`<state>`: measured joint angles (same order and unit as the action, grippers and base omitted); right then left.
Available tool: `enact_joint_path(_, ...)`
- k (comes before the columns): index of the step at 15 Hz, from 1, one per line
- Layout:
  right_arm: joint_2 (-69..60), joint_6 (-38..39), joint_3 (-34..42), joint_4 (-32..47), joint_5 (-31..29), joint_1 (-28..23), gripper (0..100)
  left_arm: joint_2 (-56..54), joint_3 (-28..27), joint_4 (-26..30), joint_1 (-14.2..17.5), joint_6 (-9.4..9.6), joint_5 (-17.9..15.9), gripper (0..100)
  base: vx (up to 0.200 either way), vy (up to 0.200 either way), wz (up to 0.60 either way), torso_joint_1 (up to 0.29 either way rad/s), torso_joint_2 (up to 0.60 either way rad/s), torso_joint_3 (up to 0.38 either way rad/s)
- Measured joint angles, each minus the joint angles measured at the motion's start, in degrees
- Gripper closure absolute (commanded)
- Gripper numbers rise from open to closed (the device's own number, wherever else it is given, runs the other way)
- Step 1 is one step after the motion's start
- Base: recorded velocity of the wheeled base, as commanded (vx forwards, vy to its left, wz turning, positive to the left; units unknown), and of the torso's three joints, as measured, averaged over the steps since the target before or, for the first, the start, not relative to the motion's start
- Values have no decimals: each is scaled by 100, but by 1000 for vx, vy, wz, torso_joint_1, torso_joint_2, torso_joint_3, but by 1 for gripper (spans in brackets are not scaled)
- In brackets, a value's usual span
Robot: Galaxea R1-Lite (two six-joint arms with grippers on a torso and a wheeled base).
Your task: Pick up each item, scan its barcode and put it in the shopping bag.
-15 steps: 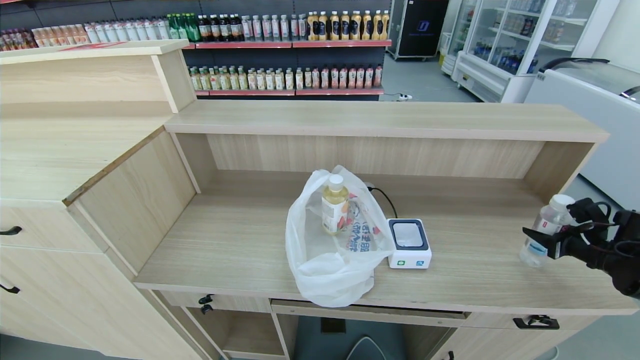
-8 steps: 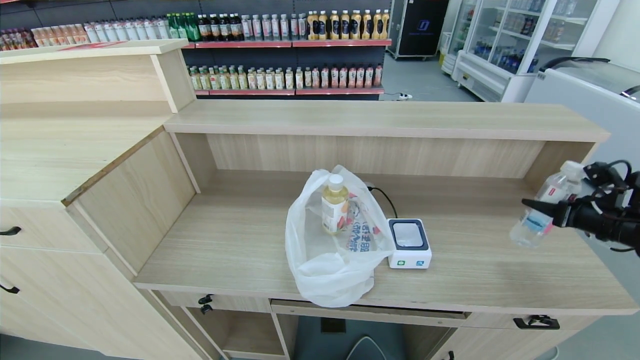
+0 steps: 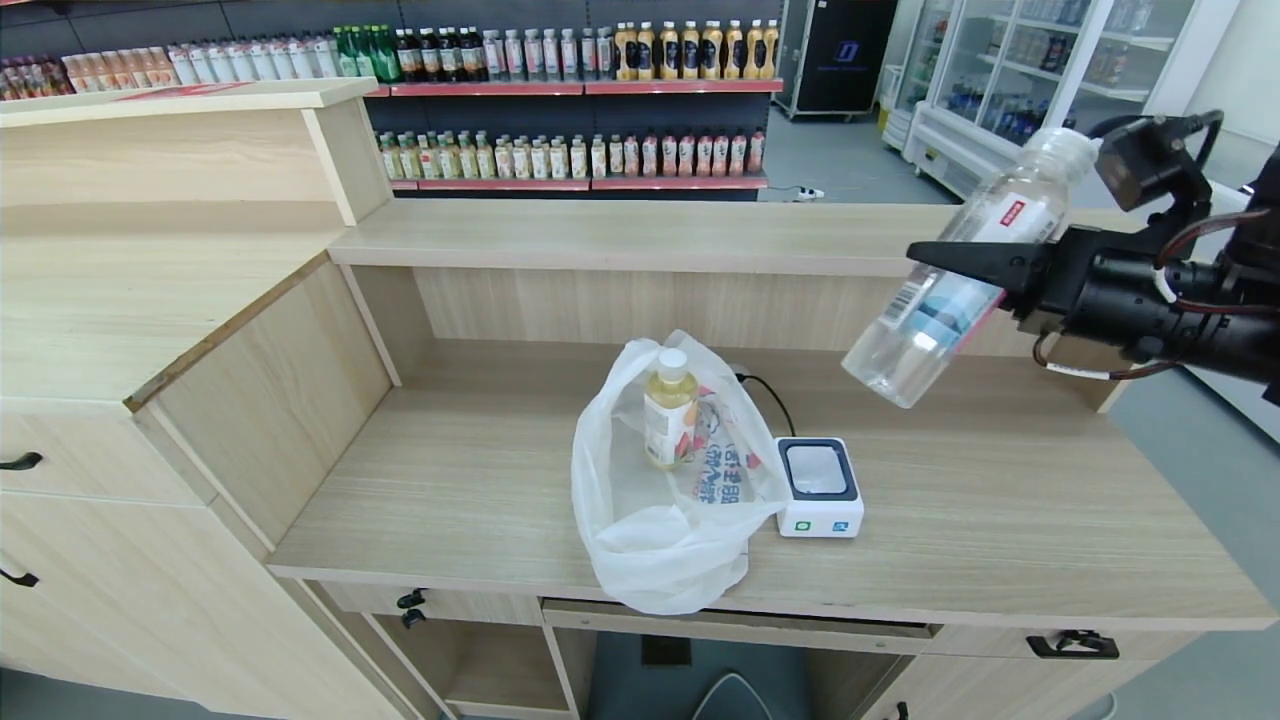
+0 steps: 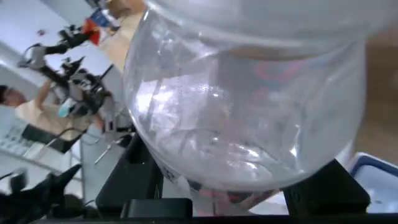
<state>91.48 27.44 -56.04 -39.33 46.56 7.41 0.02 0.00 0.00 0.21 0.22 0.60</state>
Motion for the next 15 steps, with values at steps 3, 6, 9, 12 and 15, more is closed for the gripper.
enact_joint_path(3, -535, 285, -10, 277, 66, 956, 100, 0, 0, 0, 1, 0, 0, 100, 0, 0, 0, 0, 0, 0)
enact_joint_path(6, -912, 378, 20, 438, 77, 1493, 100, 0, 0, 0, 6, 2, 0, 100, 0, 0, 0, 0, 0, 0)
enact_joint_path(9, -1163, 835, -11, 446, 374, 1657, 100, 0, 0, 0, 4, 2, 0, 100, 0, 0, 0, 0, 0, 0)
enact_joint_path(12, -1306, 868, -54, 471, 552, 1780, 100, 0, 0, 0, 1, 0, 0, 100, 0, 0, 0, 0, 0, 0)
enact_joint_path(15, -1389, 855, -77, 477, 677, 1960, 100, 0, 0, 0, 4, 0, 0, 100, 0, 0, 0, 0, 0, 0)
